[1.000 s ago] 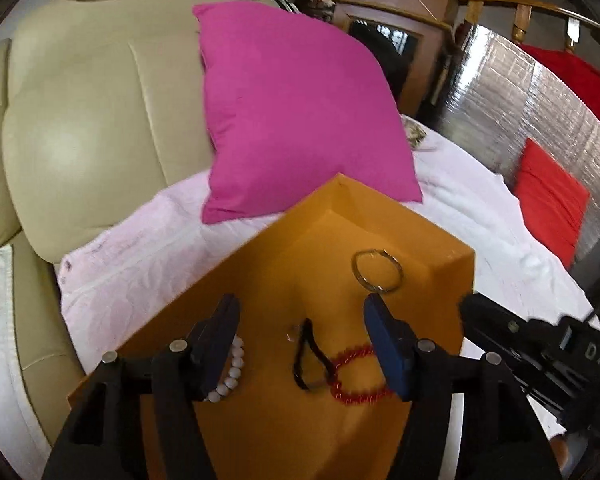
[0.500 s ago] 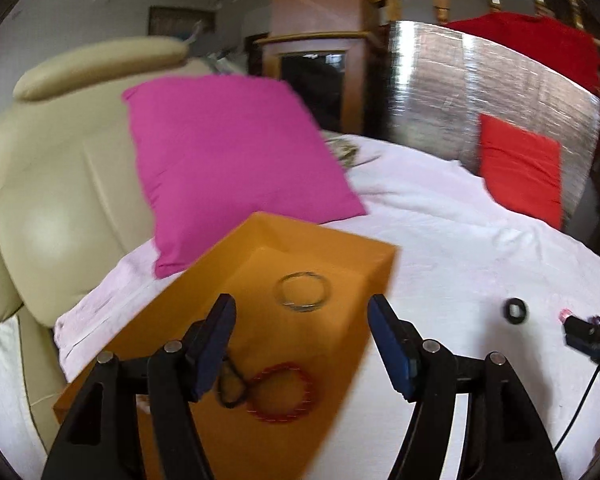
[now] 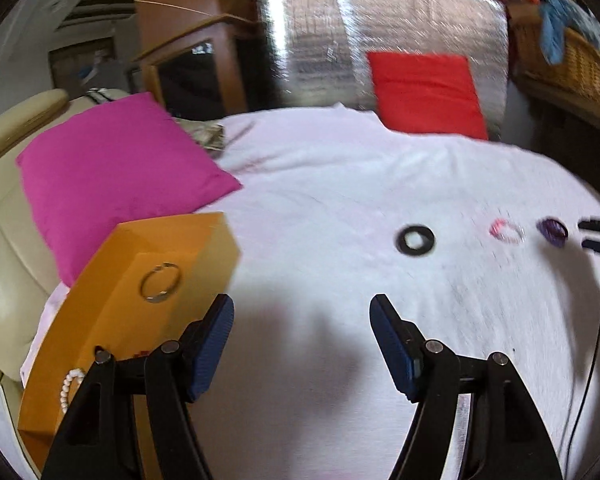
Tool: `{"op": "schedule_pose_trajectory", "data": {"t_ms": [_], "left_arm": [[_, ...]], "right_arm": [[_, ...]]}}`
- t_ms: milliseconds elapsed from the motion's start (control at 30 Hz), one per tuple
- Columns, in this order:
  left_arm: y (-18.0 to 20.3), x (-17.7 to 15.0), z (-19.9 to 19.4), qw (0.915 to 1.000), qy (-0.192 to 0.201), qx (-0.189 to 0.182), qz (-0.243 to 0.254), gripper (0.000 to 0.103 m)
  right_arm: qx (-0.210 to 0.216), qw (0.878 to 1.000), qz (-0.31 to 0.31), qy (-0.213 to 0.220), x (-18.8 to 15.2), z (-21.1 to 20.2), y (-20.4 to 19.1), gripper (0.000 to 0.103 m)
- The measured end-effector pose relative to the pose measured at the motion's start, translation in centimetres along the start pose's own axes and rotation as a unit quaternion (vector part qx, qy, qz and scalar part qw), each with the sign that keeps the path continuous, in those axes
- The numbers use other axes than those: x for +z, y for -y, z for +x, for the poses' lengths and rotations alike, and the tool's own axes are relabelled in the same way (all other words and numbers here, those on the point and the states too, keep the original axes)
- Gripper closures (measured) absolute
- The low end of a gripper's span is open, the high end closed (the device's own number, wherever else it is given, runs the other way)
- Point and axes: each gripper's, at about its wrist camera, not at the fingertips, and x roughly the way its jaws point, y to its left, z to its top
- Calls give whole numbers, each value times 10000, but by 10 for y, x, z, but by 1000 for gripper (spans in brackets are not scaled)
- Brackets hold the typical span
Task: Organize jewelry
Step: 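Grasp the maroon ring bracelet with the right tool while the left approaches the black rubber ring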
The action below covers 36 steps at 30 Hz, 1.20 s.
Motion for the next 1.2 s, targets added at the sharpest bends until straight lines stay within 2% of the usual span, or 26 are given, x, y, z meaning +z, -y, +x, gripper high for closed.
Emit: {"op": "schedule_pose_trajectory", "data": {"t_ms": [100, 200, 333, 467, 500, 600, 633, 667, 767, 967, 1100, 1167, 1200], "left_arm": [[18, 5, 12, 9998, -105, -99, 151, 32], [28, 16, 25, 9992, -239, -314, 102, 32], [39, 34, 51, 9953, -533, -755, -295, 32], [51, 43, 81, 9909, -742, -928, -628, 32], [52, 41, 85, 9905, -783, -924, -656, 34], [60, 37, 99, 9872, -1007, -1055, -643, 49], [62, 37, 103, 9867, -1030, -1100, -607, 51], [65, 37, 106, 9869, -1036, -1103, -556, 53], [66, 36, 118, 9886, -1080, -975, -381, 59], [52, 39, 131, 9862, -1092, -1102, -577, 59], [47, 43, 137, 9833, -1026, -1354, -652, 58], [49, 43, 139, 9826, -1006, -1421, -649, 53], [51, 44, 140, 9816, -1000, -1482, -666, 48]], "right_arm": [[105, 9995, 304, -24, 19, 5, 15, 75], [221, 9979, 606, -38, 37, 15, 30, 75], [152, 9974, 688, -137, 41, 29, 35, 75], [308, 9964, 771, -188, 46, 36, 36, 75], [324, 9964, 757, -223, 47, 38, 35, 75], [208, 9976, 589, -290, 46, 44, 28, 75], [173, 9980, 539, -297, 46, 43, 29, 75], [153, 9983, 485, -287, 46, 44, 27, 77], [116, 9988, 381, -298, 45, 42, 25, 93], [174, 9994, 276, -134, 42, 17, 22, 94], [303, 9984, 373, -286, 35, 2, 24, 94], [299, 9983, 302, -387, 28, 0, 21, 94], [289, 9982, 203, -483, 22, 0, 17, 94]]}}
